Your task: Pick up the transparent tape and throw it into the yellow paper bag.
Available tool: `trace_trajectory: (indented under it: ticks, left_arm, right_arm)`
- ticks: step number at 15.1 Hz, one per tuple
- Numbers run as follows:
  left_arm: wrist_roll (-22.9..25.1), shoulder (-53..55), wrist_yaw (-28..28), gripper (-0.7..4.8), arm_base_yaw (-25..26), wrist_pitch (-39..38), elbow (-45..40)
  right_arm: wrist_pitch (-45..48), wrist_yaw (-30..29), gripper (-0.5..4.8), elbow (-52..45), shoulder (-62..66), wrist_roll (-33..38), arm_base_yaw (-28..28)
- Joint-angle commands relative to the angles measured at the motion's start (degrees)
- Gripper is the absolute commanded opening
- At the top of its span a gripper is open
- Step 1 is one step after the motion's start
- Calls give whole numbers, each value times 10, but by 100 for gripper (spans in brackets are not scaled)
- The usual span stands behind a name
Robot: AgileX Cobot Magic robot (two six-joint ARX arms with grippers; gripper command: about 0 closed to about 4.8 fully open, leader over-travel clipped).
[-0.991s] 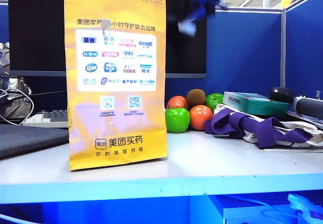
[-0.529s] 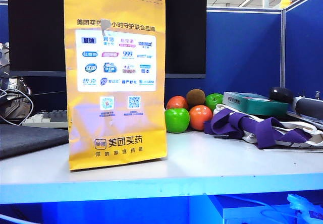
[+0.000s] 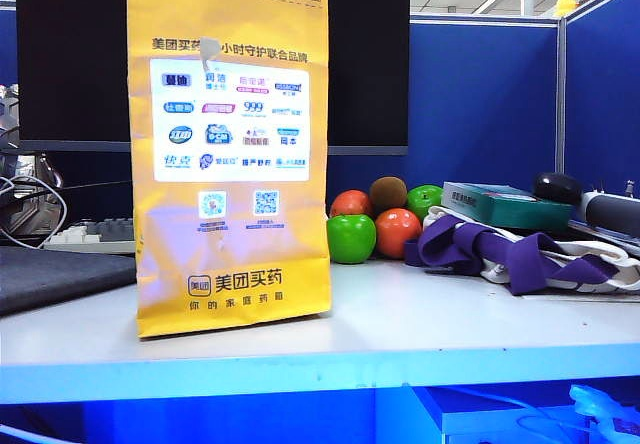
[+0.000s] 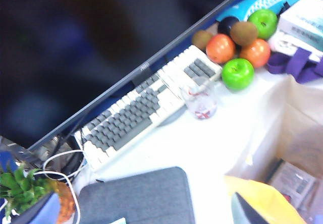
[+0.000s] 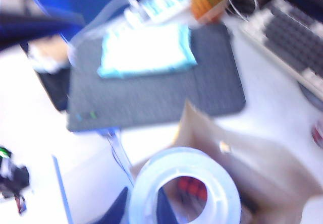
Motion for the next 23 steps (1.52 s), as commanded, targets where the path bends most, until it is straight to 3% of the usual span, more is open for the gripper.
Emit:
trace_trajectory:
  ticks: [1, 4, 6, 8, 12, 14, 18, 21, 22, 23]
  left_arm:
    - [0, -2, 3, 479, -1, -4, 2]
    - [0, -2, 9, 479, -1, -14, 2]
    - [10, -2, 50, 479, -1, -35, 2]
    - [18, -2, 71, 447, -1, -62, 2]
    - [31, -7, 178, 430, -1, -81, 3]
    - [34, -13, 195, 430, -1, -68, 3]
    - [48, -17, 283, 430, -1, -63, 3]
    - [50, -17, 283, 430, -1, -57, 3]
    - [50, -17, 282, 430, -1, -56, 3]
    - [50, -17, 280, 430, -1, -55, 3]
  right_arm:
    - [0, 9, 43, 1, 7, -4, -1]
    - [-3, 9, 42, 1, 23, -3, -1]
    - [-7, 9, 43, 1, 29, -3, -1]
    - [-7, 10, 43, 1, 29, -3, -7]
    - [-9, 10, 43, 1, 29, -4, -22]
    - [-9, 9, 43, 1, 32, -4, -28]
    - [-8, 9, 43, 1, 37, -5, -30]
    - [-4, 9, 45, 1, 37, -5, -30]
    - [4, 9, 62, 1, 37, -5, -30]
    - [9, 9, 165, 1, 37, -5, -30]
